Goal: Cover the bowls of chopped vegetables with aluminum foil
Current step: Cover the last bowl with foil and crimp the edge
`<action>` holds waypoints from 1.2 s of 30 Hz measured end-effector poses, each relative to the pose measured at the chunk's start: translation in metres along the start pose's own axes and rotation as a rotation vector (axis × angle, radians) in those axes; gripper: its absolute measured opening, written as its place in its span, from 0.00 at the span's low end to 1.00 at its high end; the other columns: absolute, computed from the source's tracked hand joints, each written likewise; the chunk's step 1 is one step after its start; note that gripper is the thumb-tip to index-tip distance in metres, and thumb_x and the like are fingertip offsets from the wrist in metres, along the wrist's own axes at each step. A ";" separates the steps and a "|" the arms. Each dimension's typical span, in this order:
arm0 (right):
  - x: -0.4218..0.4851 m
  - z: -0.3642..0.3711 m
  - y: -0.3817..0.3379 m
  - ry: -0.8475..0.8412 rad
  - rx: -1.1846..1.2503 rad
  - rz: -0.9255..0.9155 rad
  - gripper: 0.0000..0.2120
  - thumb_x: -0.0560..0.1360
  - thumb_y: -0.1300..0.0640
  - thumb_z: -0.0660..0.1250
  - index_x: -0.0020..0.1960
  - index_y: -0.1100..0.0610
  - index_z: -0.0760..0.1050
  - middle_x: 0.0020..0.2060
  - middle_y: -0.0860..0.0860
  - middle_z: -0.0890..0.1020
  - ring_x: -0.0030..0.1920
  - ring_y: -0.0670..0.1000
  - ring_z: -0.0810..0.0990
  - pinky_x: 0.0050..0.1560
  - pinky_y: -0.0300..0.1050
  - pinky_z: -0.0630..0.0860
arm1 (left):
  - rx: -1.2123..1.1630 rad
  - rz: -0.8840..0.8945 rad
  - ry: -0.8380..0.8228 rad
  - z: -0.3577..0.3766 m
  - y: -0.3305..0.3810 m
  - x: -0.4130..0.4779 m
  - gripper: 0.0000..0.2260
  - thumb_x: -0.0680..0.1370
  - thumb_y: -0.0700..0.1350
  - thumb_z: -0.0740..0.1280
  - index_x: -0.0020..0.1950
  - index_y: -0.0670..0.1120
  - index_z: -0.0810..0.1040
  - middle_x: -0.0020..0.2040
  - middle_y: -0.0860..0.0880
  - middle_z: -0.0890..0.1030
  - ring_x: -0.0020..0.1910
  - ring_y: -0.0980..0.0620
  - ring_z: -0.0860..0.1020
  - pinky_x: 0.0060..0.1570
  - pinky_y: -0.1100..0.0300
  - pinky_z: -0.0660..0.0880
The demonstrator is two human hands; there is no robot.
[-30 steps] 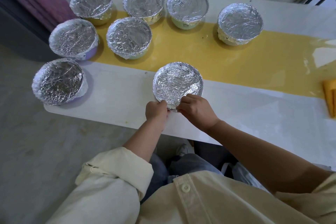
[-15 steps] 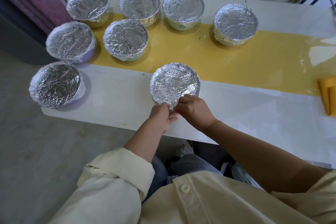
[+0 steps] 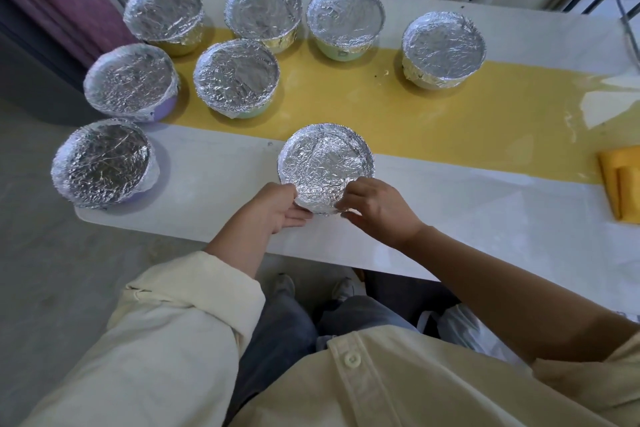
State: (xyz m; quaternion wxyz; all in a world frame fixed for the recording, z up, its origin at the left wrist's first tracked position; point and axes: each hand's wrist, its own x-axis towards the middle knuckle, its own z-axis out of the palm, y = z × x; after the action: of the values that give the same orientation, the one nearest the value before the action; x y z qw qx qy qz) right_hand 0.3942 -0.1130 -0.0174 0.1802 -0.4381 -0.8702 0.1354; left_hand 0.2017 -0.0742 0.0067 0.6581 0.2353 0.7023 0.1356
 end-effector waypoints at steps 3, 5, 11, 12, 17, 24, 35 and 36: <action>0.004 0.007 -0.001 0.026 -0.052 -0.063 0.06 0.74 0.65 0.67 0.39 0.59 0.79 0.35 0.53 0.77 0.35 0.58 0.75 0.34 0.48 0.72 | -0.095 0.021 0.076 0.006 -0.009 0.004 0.10 0.82 0.39 0.56 0.60 0.37 0.72 0.46 0.37 0.80 0.38 0.43 0.80 0.47 0.46 0.79; 0.004 0.009 -0.002 0.035 -0.058 -0.061 0.06 0.74 0.65 0.68 0.39 0.59 0.79 0.35 0.53 0.77 0.36 0.58 0.75 0.34 0.48 0.72 | -0.180 0.000 0.102 0.015 -0.017 0.003 0.11 0.81 0.42 0.59 0.59 0.37 0.74 0.44 0.38 0.80 0.39 0.42 0.80 0.44 0.47 0.79; 0.005 0.016 -0.006 0.033 -0.072 -0.043 0.06 0.70 0.67 0.72 0.39 0.58 0.78 0.35 0.53 0.76 0.36 0.56 0.74 0.34 0.49 0.72 | -0.403 -0.065 0.073 0.047 -0.028 -0.006 0.08 0.84 0.38 0.52 0.58 0.38 0.69 0.41 0.38 0.77 0.36 0.45 0.79 0.43 0.45 0.77; 0.006 0.017 -0.007 0.036 -0.071 -0.039 0.07 0.69 0.68 0.73 0.39 0.58 0.78 0.35 0.53 0.76 0.36 0.56 0.74 0.34 0.49 0.72 | -0.404 -0.054 0.093 0.048 -0.027 -0.005 0.09 0.84 0.36 0.51 0.58 0.37 0.69 0.40 0.39 0.77 0.36 0.45 0.79 0.43 0.46 0.78; 0.008 0.022 -0.014 0.065 -0.065 -0.034 0.07 0.68 0.67 0.75 0.38 0.59 0.79 0.34 0.53 0.76 0.35 0.56 0.75 0.34 0.47 0.72 | -0.330 -0.037 0.118 0.041 -0.026 -0.002 0.10 0.84 0.37 0.51 0.61 0.39 0.69 0.43 0.39 0.79 0.39 0.44 0.81 0.50 0.47 0.78; 0.008 0.028 -0.020 0.102 -0.036 -0.008 0.06 0.68 0.66 0.76 0.39 0.59 0.80 0.35 0.53 0.77 0.35 0.56 0.76 0.32 0.46 0.73 | -0.294 -0.009 0.168 0.034 -0.027 -0.001 0.13 0.82 0.37 0.54 0.62 0.36 0.74 0.43 0.40 0.77 0.36 0.49 0.78 0.47 0.52 0.79; 0.013 0.002 0.004 0.605 0.602 0.839 0.15 0.81 0.55 0.62 0.67 0.57 0.73 0.61 0.50 0.76 0.59 0.48 0.75 0.58 0.37 0.70 | -0.172 0.311 0.399 0.016 -0.011 0.004 0.25 0.83 0.53 0.56 0.80 0.49 0.59 0.79 0.48 0.62 0.76 0.46 0.64 0.72 0.53 0.62; 0.019 0.002 0.007 0.605 0.792 1.006 0.18 0.82 0.54 0.60 0.71 0.55 0.70 0.66 0.49 0.74 0.62 0.45 0.72 0.62 0.35 0.68 | -0.199 0.361 0.401 0.018 -0.009 0.006 0.23 0.84 0.52 0.55 0.80 0.50 0.58 0.79 0.50 0.61 0.76 0.49 0.63 0.70 0.58 0.61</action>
State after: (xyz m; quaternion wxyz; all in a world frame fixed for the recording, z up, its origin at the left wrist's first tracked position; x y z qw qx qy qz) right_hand 0.3884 -0.0937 -0.0184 0.4755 -0.7069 -0.3595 0.3808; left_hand 0.2179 -0.0808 -0.0045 0.4912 0.2593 0.7484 0.3624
